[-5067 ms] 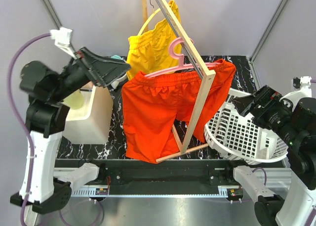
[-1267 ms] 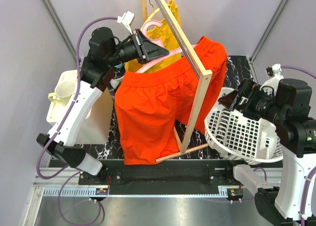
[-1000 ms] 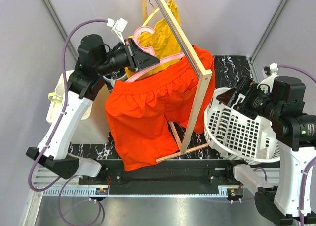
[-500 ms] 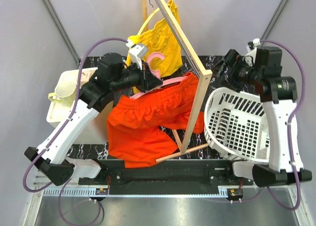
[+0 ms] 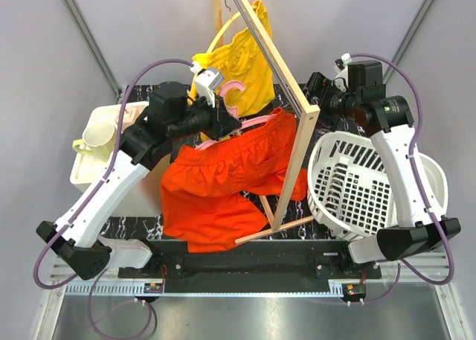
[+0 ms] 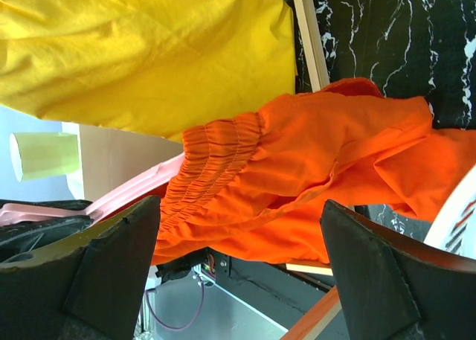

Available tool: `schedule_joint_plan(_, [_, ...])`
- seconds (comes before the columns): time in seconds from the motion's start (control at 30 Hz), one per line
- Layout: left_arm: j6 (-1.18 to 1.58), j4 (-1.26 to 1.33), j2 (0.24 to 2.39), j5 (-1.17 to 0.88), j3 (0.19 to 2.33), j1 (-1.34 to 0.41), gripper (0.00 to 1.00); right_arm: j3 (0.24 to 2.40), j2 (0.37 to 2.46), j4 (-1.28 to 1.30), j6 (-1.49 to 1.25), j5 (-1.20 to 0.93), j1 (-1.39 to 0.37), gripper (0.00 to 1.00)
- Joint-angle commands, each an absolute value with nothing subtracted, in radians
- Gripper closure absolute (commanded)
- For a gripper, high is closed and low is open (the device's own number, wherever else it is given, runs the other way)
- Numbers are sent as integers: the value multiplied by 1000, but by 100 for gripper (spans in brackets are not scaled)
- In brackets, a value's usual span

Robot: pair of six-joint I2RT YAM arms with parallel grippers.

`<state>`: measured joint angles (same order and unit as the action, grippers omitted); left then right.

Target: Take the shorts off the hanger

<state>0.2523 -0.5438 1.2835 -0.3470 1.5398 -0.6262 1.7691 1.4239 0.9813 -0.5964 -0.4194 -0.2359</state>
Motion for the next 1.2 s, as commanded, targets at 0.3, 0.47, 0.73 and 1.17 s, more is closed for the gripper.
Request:
schedule_joint_plan(0.3, [219,-500,1299,-394,1624,-638,100,1805,1520,890,-649,-396,-317,18])
schedule_joint_plan(0.47, [207,-517,1301,-393,1632,-640,100,1780,1520,884,-663,-376,-325,39])
schedule_joint_plan(0.73, [190,-537,1307,-387,1644,-638,100,1726,1493,864,-692,-385,-324,54])
schedule_joint_plan(1.17, [183,-549,1308,-384,1652,-640,100,1668,1436,786,-680,-449,-324,57])
